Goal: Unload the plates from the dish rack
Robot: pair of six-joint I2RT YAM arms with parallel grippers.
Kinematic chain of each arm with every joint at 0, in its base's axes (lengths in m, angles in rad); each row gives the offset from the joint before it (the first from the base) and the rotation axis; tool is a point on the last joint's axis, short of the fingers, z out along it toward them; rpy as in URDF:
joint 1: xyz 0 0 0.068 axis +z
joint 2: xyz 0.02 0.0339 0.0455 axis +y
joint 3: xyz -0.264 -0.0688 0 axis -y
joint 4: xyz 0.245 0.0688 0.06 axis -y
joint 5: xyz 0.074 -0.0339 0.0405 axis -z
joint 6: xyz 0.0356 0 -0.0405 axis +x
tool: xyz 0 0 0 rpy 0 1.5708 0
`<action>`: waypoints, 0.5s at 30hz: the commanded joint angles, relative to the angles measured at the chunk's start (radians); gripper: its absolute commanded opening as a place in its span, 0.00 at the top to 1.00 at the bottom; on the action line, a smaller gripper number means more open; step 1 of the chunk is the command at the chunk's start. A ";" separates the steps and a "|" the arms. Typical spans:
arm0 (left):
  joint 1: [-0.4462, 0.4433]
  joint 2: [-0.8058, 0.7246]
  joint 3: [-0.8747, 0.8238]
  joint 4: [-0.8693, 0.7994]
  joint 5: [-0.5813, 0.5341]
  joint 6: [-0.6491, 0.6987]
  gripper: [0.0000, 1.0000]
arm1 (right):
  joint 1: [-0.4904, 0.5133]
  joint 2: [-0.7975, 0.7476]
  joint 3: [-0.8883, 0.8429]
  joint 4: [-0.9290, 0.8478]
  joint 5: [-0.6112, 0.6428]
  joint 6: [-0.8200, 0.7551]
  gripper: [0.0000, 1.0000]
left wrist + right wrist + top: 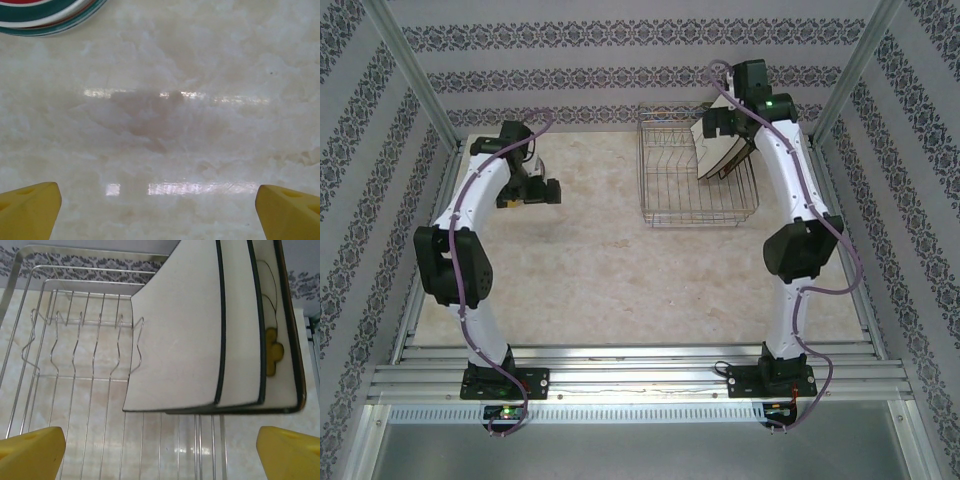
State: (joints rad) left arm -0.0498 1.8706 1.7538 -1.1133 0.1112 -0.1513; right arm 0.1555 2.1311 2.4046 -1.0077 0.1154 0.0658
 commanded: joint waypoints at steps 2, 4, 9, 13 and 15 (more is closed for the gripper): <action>-0.031 0.021 0.051 -0.065 -0.032 -0.030 0.00 | 0.011 0.133 0.155 -0.064 0.030 -0.045 0.02; -0.036 0.021 0.056 -0.065 -0.031 -0.033 0.00 | 0.019 0.168 0.174 -0.055 0.066 -0.057 0.02; -0.047 0.013 0.056 -0.055 -0.038 -0.028 0.00 | 0.024 0.209 0.185 -0.011 0.150 -0.046 0.02; -0.046 0.009 0.046 -0.051 -0.052 -0.019 0.00 | 0.024 0.234 0.215 -0.009 0.174 -0.041 0.02; -0.047 0.010 0.044 -0.047 -0.054 -0.017 0.00 | 0.024 0.252 0.233 -0.015 0.161 -0.041 0.02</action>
State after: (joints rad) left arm -0.0856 1.8755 1.7866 -1.1267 0.0868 -0.1650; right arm 0.1730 2.3451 2.5931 -1.0183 0.2512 0.0223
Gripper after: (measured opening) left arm 0.997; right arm 0.979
